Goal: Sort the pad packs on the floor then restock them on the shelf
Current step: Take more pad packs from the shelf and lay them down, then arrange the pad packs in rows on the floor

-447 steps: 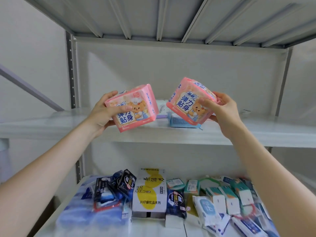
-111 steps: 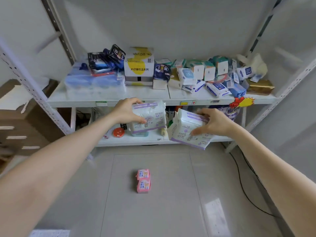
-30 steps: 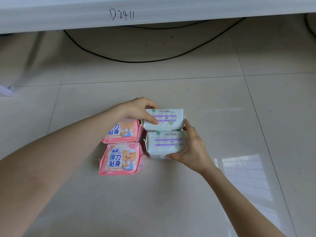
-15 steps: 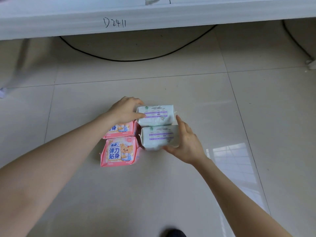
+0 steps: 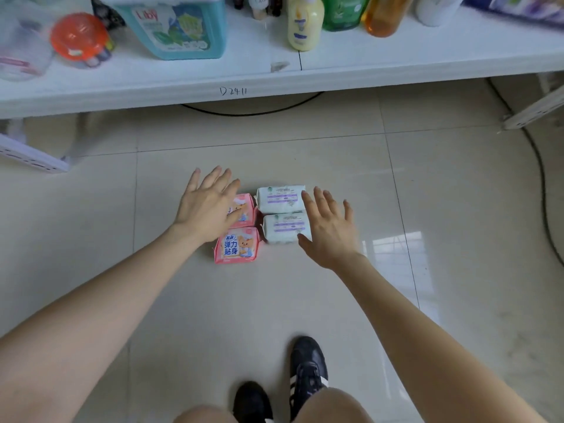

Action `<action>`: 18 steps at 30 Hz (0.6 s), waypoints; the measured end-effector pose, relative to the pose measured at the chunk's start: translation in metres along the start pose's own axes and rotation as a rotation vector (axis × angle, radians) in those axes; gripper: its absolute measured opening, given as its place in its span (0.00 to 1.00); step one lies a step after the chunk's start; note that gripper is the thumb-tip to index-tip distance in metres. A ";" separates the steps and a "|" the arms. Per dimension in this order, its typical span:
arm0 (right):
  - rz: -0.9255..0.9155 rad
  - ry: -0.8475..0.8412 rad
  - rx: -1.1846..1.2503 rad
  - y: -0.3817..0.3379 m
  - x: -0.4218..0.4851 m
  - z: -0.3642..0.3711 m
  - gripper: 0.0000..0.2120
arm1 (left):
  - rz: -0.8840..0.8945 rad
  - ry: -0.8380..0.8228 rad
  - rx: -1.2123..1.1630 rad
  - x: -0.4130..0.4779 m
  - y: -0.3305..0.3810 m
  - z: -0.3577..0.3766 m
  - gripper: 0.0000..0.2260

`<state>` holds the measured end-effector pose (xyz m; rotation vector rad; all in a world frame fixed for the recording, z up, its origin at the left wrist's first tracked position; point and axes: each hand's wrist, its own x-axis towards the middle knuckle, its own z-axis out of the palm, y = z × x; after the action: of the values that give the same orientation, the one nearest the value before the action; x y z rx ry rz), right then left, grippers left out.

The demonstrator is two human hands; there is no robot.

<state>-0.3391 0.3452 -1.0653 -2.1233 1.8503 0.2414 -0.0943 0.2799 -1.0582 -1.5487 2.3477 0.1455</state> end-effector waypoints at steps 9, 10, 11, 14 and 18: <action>-0.006 -0.003 -0.050 -0.018 -0.055 -0.146 0.38 | -0.023 -0.034 0.078 -0.074 0.000 -0.133 0.30; -0.006 -0.005 -0.056 -0.020 -0.063 -0.163 0.38 | -0.027 -0.032 0.077 -0.083 0.001 -0.150 0.30; -0.005 -0.005 -0.067 -0.022 -0.070 -0.180 0.38 | -0.029 -0.031 0.077 -0.092 0.002 -0.167 0.30; -0.005 0.007 -0.097 -0.030 -0.094 -0.231 0.38 | -0.034 -0.035 0.070 -0.120 0.009 -0.217 0.29; 0.002 0.045 -0.116 -0.044 -0.129 -0.301 0.38 | -0.033 -0.010 0.063 -0.159 0.015 -0.288 0.30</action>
<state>-0.3381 0.3675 -0.7356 -2.2210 1.9067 0.3106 -0.1121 0.3504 -0.7374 -1.5522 2.2953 0.0706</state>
